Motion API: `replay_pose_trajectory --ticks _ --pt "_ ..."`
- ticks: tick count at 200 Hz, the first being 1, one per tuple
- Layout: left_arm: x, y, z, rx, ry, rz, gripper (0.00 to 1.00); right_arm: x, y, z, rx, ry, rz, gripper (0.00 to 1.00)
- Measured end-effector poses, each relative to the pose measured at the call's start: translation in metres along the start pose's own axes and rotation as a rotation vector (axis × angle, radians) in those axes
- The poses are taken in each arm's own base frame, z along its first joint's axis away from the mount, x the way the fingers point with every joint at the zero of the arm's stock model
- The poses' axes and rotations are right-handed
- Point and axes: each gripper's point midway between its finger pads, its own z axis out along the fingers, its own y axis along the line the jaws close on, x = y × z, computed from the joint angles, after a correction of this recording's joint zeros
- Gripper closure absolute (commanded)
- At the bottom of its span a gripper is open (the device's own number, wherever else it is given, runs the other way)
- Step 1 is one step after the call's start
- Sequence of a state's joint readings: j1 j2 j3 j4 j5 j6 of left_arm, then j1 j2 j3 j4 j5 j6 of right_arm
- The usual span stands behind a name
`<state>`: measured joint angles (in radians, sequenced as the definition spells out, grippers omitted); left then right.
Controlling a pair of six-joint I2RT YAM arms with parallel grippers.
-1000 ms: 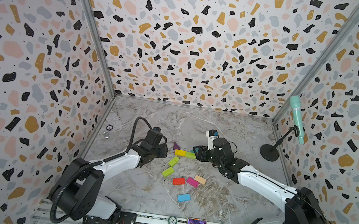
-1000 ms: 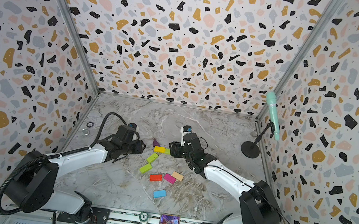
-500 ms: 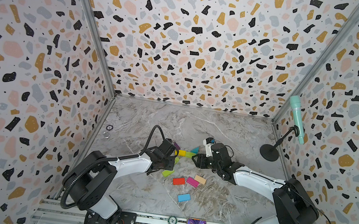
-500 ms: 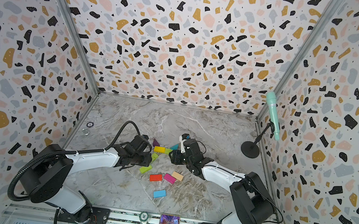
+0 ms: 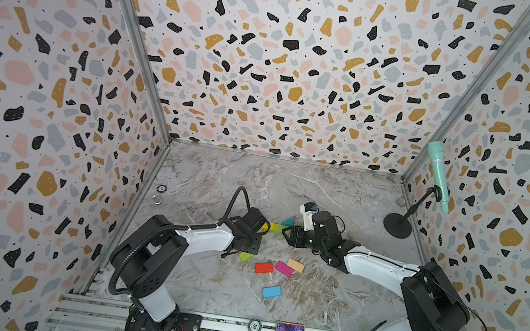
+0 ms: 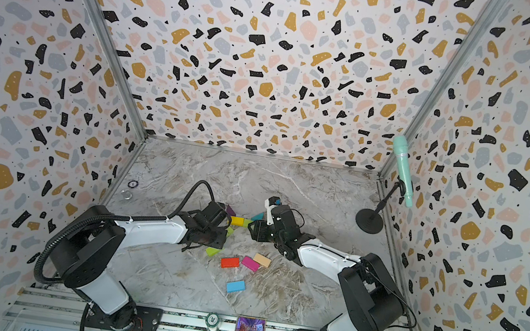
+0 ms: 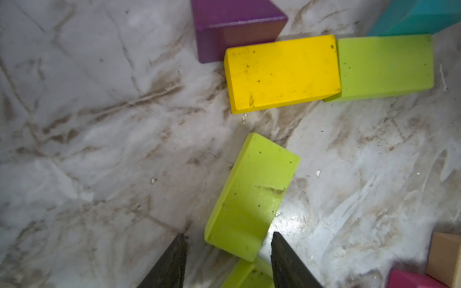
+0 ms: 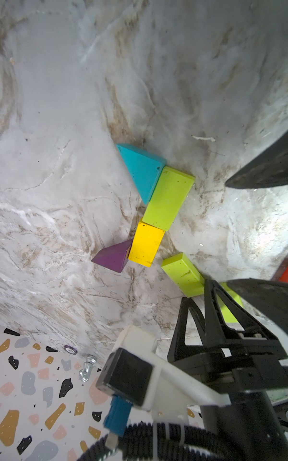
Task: Assemble a carrot with building blocks
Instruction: Assemble the building block at the center of the board.
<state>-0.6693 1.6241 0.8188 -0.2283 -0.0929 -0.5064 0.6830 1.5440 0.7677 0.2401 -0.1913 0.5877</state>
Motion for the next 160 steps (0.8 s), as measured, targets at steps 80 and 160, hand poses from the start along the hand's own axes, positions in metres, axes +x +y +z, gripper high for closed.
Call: replay_pose_trajectory --ticks 80,160 --pt "0.000 0.025 -0.003 -0.140 -0.014 -0.006 0.57 0.005 0.002 0.007 -0.018 0.016 0.025 0.42" --pt "-0.017 0.017 -0.003 -0.122 -0.060 0.006 0.69 0.007 0.004 0.008 -0.025 0.018 0.030 0.42"
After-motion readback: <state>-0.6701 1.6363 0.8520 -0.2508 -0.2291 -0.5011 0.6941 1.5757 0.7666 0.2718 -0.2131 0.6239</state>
